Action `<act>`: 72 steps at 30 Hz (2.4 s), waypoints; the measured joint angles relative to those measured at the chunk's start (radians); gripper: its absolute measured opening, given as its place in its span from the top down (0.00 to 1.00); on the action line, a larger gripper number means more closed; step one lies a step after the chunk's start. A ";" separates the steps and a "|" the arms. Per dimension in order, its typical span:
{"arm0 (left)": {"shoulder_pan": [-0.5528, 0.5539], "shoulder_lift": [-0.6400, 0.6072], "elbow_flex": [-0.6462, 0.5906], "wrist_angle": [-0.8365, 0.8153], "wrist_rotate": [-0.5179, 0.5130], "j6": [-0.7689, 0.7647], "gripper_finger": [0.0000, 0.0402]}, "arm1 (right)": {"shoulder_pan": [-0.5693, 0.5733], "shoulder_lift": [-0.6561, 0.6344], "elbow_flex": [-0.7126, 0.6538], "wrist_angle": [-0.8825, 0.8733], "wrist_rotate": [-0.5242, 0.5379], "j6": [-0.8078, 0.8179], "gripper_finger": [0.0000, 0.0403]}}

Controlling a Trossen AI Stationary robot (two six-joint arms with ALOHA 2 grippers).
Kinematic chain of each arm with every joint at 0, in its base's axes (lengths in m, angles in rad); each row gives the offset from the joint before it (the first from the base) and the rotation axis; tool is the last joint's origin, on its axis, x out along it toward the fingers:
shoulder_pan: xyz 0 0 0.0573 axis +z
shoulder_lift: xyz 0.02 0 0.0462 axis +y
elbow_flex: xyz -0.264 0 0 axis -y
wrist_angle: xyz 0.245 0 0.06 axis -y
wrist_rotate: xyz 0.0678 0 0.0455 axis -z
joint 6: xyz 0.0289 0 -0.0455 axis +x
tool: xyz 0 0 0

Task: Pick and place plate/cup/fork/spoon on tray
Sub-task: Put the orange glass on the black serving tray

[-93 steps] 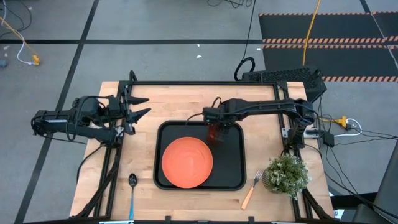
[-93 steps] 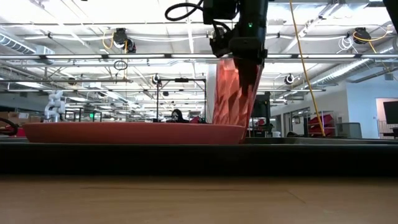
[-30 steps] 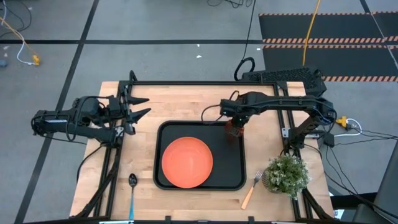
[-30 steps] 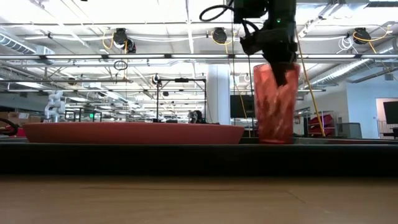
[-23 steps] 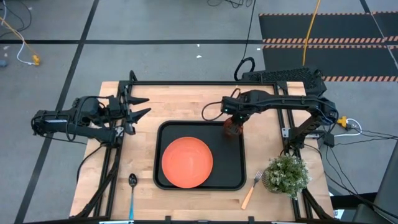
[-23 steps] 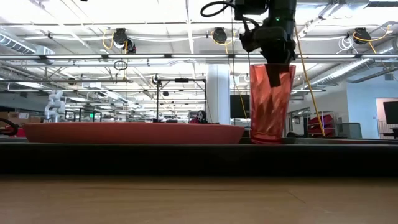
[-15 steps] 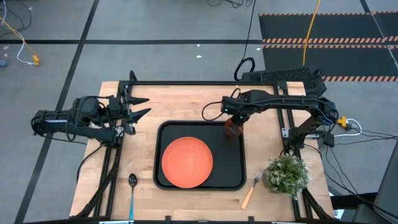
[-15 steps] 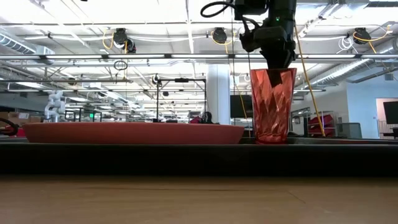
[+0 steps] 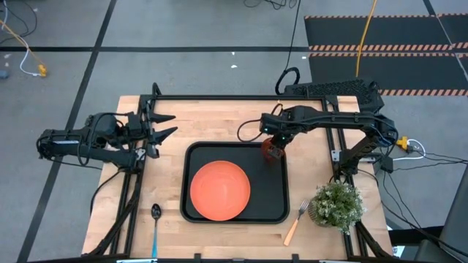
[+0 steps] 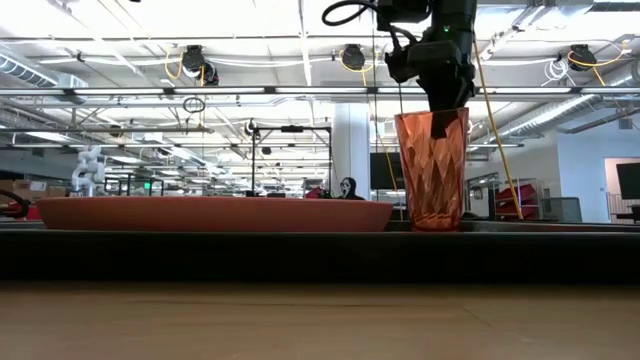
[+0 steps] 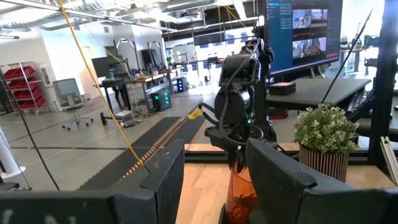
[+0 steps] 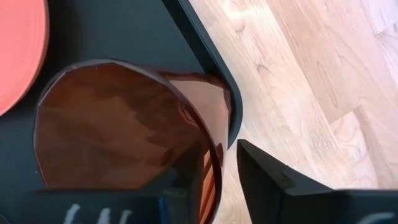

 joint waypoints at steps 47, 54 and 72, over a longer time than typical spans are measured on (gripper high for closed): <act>0.000 0.000 0.000 -0.014 0.000 0.001 0.56 | 0.002 0.000 -0.001 0.054 -0.014 0.019 0.52; 0.000 0.000 0.000 -0.014 0.000 0.000 0.56 | 0.002 -0.001 -0.044 0.049 0.031 0.025 0.43; 0.000 0.000 0.000 -0.014 0.000 -0.001 0.56 | 0.002 -0.001 -0.073 0.053 -0.024 0.048 0.22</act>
